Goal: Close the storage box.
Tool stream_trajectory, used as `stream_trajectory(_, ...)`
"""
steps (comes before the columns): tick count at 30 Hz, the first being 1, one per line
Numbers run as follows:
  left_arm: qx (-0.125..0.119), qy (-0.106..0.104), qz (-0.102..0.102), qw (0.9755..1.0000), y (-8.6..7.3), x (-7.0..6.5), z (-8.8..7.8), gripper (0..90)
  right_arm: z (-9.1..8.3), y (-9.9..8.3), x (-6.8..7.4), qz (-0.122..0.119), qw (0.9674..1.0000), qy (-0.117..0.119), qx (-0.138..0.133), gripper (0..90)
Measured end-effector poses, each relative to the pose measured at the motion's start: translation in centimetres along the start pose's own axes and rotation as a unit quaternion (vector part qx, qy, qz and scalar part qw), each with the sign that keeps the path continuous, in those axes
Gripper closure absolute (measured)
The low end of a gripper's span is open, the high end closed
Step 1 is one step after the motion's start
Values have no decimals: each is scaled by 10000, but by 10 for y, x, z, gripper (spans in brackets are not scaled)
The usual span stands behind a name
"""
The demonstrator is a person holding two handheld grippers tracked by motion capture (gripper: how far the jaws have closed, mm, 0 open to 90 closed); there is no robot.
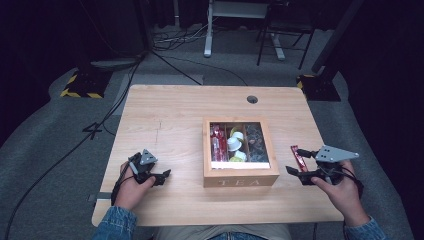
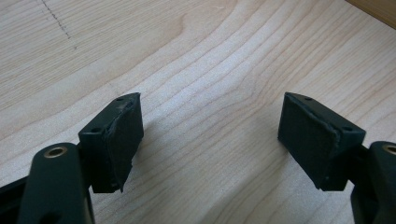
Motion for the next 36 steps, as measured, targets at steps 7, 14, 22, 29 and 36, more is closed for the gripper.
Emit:
stream_trajectory(7,0,-2,-5,10000,0,0,0,226,-10,-23,-25,355,9985,-288,292,239)
stream_trajectory(14,-6,-10,0,10000,1,0,1,218,-8,-48,-41,569,9956,-459,583,232)
stream_trajectory(22,2,-32,2,10000,2,0,2,208,-5,-78,-48,756,9921,-405,910,156)
stream_trajectory(29,-4,-13,8,10000,2,1,3,205,3,-97,-51,1163,9882,-524,844,155)
stream_trajectory(36,2,-16,-4,10000,2,1,3,204,8,-110,-53,1285,9860,-717,780,156)
Point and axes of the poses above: each handheld gripper's, and its own axes: z roughly forward along the jaws, y roughly out of its top, x roughly to its left, the point moved 9 cm from there along z, roughly forward along the jaws, and after that the axes turned 8 degrees about z, right-handed, at the moved point
